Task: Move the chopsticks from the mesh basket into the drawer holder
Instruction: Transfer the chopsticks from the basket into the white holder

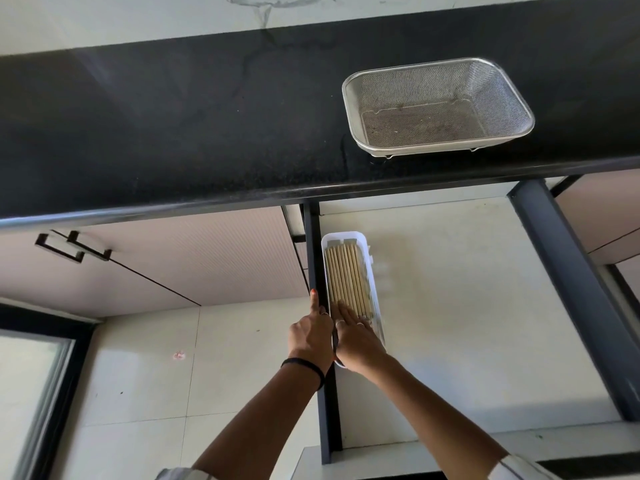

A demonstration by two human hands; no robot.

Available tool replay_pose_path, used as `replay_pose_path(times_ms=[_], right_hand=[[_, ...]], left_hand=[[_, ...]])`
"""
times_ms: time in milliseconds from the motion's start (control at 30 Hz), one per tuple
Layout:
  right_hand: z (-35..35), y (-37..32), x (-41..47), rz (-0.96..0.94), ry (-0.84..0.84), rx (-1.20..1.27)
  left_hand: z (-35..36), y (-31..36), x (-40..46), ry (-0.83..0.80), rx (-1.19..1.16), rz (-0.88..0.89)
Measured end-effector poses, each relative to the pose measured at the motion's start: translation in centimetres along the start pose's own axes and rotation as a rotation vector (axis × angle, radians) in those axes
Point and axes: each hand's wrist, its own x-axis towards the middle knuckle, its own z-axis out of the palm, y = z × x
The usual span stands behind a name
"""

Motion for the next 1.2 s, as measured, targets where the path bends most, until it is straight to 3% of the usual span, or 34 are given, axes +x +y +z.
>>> replay_pose_path(times_ms=[100,500,667,833,1067,1200], right_hand=[[-0.5,0.1,0.3,0.067,0.110,0.089],[-0.7,-0.7,0.5,0.212,0.055,0.006],[-1.3,-1.2,1.0,0.193,0.166,0.067],[-1.5,-0.5,0.8,0.259,0.090,0.121],[-1.1,-1.4,-0.4,0.366,0.134,0.261],[-1.1,-1.1,-0.7,0.359,0.031,0.226]], left_hand=[[0.1,0.0,0.0,0.004,-0.036,-0.029],[-0.3,-0.1,-0.3,0.005,-0.095,-0.022],[-0.4,-0.2,-0.2,-0.026,-0.051,-0.010],[-0.2,-0.2,-0.1,-0.031,-0.041,0.001],[-0.3,-0.2,-0.3,-0.007,-0.045,0.005],[-0.5,-0.1,-0.4,-0.011,-0.030,0.009]])
